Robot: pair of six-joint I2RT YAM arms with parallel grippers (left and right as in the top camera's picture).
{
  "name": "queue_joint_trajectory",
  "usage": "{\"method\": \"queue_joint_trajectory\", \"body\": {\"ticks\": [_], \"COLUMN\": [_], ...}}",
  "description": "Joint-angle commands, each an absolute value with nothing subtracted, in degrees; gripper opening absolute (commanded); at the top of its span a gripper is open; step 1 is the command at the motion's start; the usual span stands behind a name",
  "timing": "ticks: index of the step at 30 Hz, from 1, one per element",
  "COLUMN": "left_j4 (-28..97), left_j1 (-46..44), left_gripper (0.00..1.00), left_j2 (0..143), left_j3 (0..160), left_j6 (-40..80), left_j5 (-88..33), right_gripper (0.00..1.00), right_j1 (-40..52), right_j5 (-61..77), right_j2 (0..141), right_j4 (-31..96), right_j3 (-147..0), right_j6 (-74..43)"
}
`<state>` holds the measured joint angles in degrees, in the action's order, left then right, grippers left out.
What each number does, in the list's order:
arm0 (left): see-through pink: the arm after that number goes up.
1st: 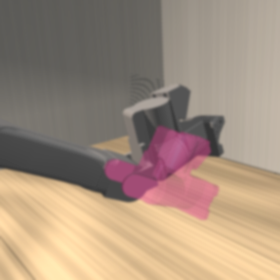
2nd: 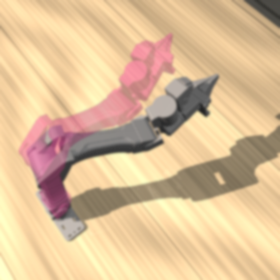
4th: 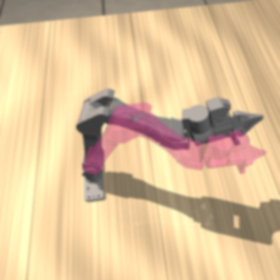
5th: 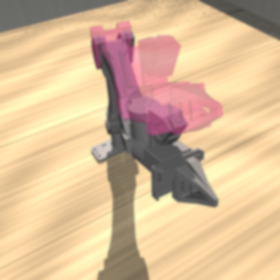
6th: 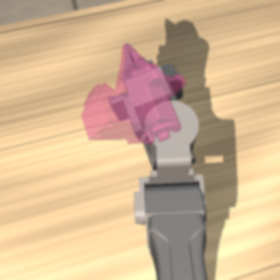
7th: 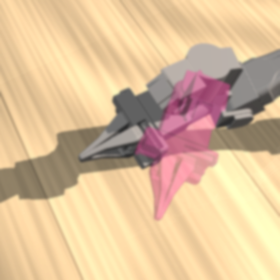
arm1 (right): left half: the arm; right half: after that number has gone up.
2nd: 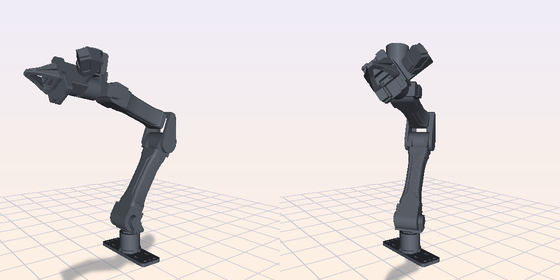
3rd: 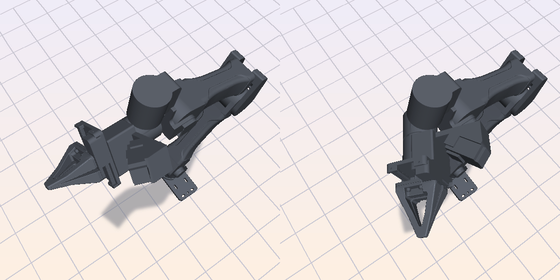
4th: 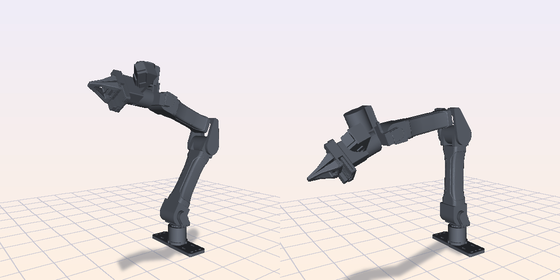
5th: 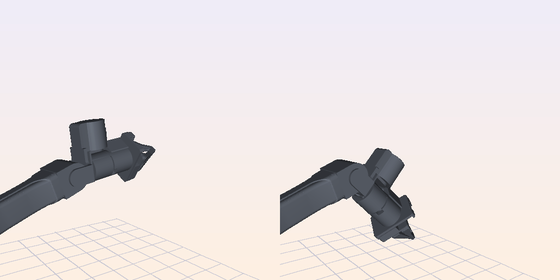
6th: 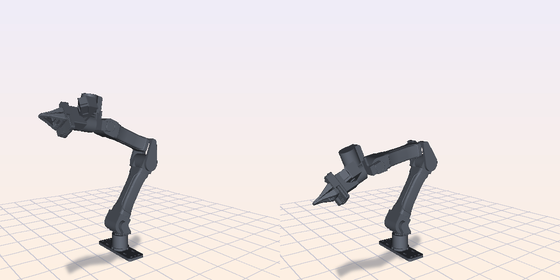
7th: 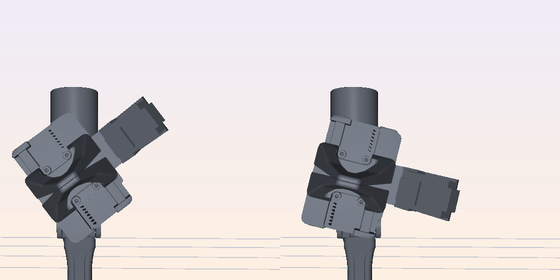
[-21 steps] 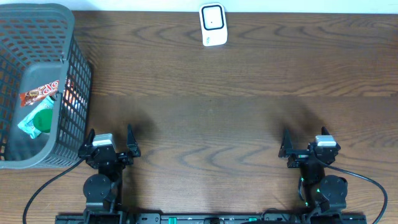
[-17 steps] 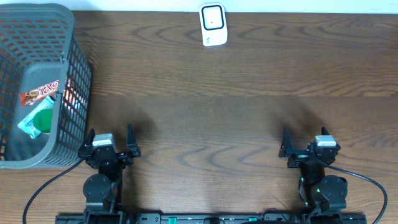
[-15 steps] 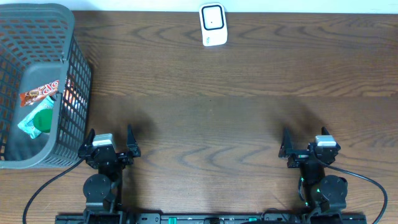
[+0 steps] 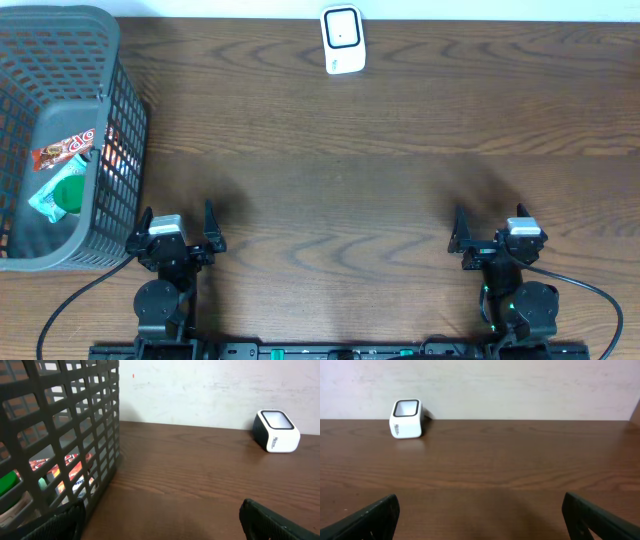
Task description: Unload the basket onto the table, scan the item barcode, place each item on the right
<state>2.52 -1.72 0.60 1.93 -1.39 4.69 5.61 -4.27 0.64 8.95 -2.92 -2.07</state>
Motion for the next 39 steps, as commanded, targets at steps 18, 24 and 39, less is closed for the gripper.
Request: {"method": "queue_joint_trajectory", "body": {"ticks": [18, 24, 39], "left_j4": [3.5, 3.3, 4.9], "left_j1": [-1.7, -1.7, -1.7], "left_gripper": [0.98, 0.98, 0.98], "left_j2": [0.3, 0.3, 1.3], "left_j3": [0.2, 0.3, 3.1], "left_j6": [-1.7, -1.7, 1.0], "left_j5": [5.6, -5.2, -10.1], "right_gripper": [0.99, 0.99, 0.99], "right_j1": [6.0, 6.0, 6.0], "right_j5": [-4.0, -4.0, -4.0], "right_j2": [0.4, 0.4, 0.4], "right_j4": [8.8, 8.8, 8.8], "right_j3": [-2.5, -2.5, -2.5], "right_j6": [-1.2, -1.2, -1.2]}}
